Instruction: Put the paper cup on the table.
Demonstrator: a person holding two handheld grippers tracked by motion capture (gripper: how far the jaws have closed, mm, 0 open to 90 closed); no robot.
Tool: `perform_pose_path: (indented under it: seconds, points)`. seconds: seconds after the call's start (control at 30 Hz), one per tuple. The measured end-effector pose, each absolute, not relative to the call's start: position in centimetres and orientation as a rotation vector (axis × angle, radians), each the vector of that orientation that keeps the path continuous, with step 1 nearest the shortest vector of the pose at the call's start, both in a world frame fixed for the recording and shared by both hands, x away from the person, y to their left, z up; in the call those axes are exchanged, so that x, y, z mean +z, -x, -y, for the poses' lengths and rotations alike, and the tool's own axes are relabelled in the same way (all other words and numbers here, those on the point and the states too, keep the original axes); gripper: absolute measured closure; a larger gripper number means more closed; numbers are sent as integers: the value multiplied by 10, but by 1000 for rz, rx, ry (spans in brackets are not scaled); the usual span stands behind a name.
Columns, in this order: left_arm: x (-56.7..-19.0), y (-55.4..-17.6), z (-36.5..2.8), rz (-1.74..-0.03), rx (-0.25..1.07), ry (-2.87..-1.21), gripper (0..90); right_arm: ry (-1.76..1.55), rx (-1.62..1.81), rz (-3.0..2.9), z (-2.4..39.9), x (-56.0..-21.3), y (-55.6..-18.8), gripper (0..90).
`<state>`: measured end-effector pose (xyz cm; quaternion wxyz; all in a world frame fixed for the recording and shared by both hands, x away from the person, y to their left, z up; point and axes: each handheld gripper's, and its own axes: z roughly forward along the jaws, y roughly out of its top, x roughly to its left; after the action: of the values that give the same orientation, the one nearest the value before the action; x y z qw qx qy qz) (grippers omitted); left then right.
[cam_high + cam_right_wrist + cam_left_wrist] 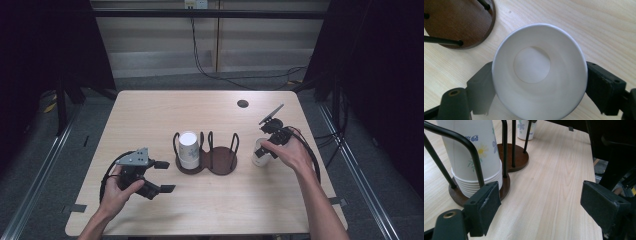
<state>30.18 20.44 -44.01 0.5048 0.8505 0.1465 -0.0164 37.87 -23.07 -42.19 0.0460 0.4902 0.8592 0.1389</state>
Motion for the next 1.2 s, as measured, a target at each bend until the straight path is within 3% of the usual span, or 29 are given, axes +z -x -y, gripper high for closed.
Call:
perform_pose_path:
  seconds: [0.67, 1.2]
  points:
    - [-439, -299, -205, -371, -2, -2064, 161, -1499, 630, -2516, 235, -413, -369, 144]
    - [-450, -296, -200, -420, -44, -2068, 163, -1462, 729, -2291, 228, -406, -344, 141]
